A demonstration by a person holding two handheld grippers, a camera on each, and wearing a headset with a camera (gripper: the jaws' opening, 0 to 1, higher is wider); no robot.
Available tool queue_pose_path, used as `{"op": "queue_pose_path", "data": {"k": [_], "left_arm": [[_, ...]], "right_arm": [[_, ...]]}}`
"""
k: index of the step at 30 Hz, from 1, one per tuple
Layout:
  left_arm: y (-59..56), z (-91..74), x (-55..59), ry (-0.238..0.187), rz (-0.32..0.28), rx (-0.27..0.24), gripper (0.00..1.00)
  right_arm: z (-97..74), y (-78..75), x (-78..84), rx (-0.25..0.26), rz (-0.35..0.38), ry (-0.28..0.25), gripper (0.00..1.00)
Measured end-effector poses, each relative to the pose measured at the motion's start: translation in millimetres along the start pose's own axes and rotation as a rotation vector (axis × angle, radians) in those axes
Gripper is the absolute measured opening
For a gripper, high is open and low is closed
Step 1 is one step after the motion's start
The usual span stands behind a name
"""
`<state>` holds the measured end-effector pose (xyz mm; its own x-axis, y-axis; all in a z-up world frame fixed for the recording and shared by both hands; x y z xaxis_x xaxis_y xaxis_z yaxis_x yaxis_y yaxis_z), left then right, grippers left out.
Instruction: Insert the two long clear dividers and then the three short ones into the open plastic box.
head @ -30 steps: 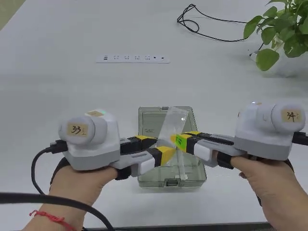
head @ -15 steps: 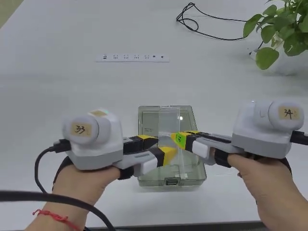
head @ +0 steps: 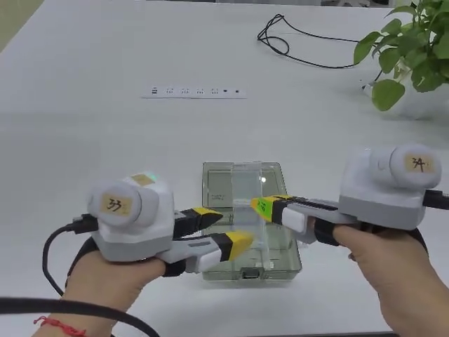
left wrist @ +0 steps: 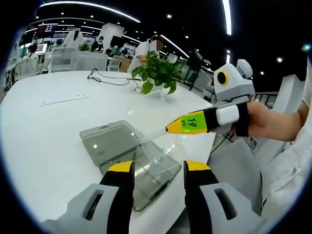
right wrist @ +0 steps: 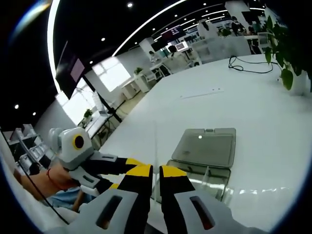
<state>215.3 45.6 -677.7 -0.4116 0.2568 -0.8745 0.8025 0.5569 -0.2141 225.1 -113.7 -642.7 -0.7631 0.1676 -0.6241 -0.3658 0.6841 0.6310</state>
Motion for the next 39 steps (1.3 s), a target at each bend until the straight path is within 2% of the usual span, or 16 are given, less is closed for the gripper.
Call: {"op": "queue_pose_path", "data": {"k": [11,18,21,25,27,29,30,31,34,39], "left_arm": [[9.6,-16.2,14.9,0.021,0.107,0.015,0.58],[16.0,-23.1,18.4,0.031,0.163,0.023,0.71],[17.8,-24.2,20.7,0.043,0.192,0.030,0.77],[18.7,-25.5,23.1,0.035,0.218,0.045,0.83],[18.7,-25.6,24.0,0.033,0.230,0.055,0.86],[19.1,-25.1,25.9,0.039,0.236,0.063,0.90],[19.5,-24.9,26.8,0.041,0.243,0.064,0.91],[19.8,-24.6,27.6,0.042,0.255,0.067,0.92],[19.5,-24.6,28.9,0.048,0.262,0.080,0.95],[19.7,-24.3,31.5,0.048,0.280,0.098,0.96]], "right_arm": [[6.4,-1.8,-8.2,0.012,-0.012,0.044,0.07],[11.5,-4.0,-16.1,0.029,-0.009,0.071,0.07],[13.9,-5.4,-18.6,0.050,0.000,0.090,0.07],[16.6,-5.2,-20.4,0.071,0.009,0.105,0.07],[17.7,-4.8,-20.3,0.090,0.021,0.123,0.07],[17.8,-6.1,-18.6,0.130,0.093,0.163,0.07],[19.3,-6.9,-20.2,0.127,0.097,0.150,0.07],[19.2,-8.0,-20.2,0.148,0.115,0.158,0.07],[20.8,-13.8,-20.7,0.204,0.134,0.184,0.07],[26.1,-18.2,-15.2,0.263,0.164,0.244,0.07]]}}
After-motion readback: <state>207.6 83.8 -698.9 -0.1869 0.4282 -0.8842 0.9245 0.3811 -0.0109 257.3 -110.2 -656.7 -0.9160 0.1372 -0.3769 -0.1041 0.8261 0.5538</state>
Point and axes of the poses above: the centre of the closed fingertips' face, and the gripper's own axes: z roughly forward along the fingers, y roughly to its left, x roughly out of its underside, the point moved 9 cm from there along -z, roughly backward along the fingers, and after that the axes turned 10 degrees about z, right-handed, at the moved point
